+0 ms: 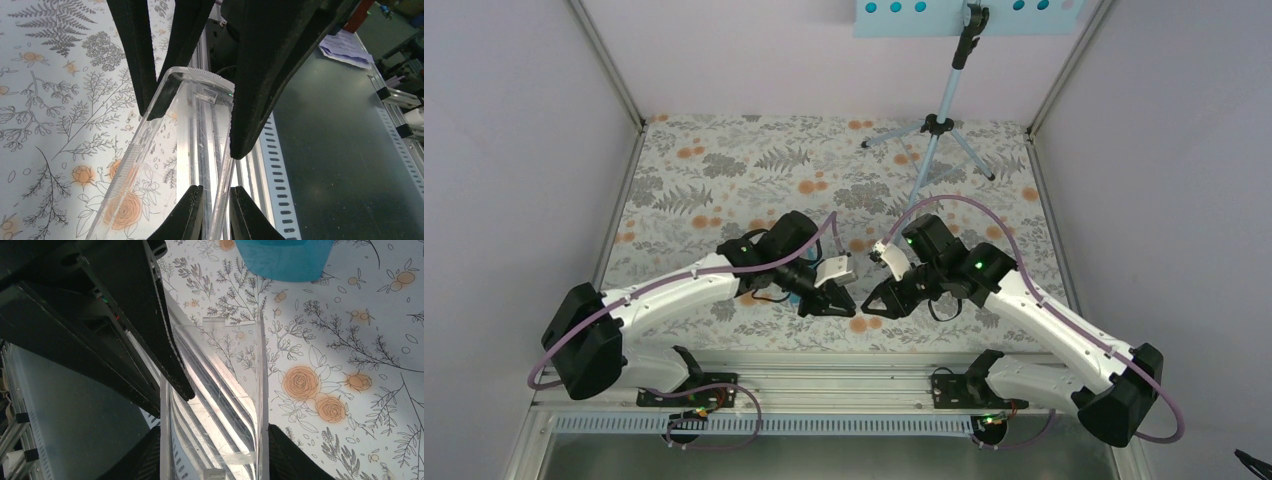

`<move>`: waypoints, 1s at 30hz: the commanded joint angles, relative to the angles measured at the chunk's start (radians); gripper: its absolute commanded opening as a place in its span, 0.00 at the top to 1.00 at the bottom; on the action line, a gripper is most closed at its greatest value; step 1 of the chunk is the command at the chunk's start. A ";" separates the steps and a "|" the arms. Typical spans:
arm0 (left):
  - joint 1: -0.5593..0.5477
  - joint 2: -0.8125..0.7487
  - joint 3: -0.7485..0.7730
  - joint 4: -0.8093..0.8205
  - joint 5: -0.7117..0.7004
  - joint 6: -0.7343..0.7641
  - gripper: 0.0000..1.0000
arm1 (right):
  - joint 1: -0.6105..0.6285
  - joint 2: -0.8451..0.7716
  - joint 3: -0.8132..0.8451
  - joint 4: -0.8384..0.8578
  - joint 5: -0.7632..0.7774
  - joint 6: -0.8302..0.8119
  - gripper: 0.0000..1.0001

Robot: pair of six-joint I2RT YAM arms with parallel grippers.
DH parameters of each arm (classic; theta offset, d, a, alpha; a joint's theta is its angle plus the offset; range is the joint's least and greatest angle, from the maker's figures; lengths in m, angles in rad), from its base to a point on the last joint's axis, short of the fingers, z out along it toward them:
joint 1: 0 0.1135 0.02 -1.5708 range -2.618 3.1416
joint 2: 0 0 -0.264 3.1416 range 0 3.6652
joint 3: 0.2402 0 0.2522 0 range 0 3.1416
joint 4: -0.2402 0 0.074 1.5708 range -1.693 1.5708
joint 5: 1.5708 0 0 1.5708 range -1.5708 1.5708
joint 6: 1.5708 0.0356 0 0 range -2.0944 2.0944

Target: Pack up the instrument practice props

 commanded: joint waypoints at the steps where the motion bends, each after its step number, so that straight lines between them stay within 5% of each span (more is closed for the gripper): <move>1: -0.014 0.018 0.031 0.004 0.053 0.008 0.88 | -0.004 0.002 0.029 0.012 -0.008 -0.013 0.64; 9: -0.015 0.041 0.036 0.011 0.102 -0.007 0.98 | -0.004 -0.002 0.029 0.024 -0.006 -0.008 0.61; 24: -0.015 -0.076 -0.106 0.225 -0.036 -0.322 0.98 | -0.006 -0.172 -0.027 0.193 0.136 0.127 0.12; 30: -0.015 -0.193 -0.210 0.518 -0.087 -0.613 0.98 | -0.013 -0.350 -0.172 0.494 0.150 0.332 0.03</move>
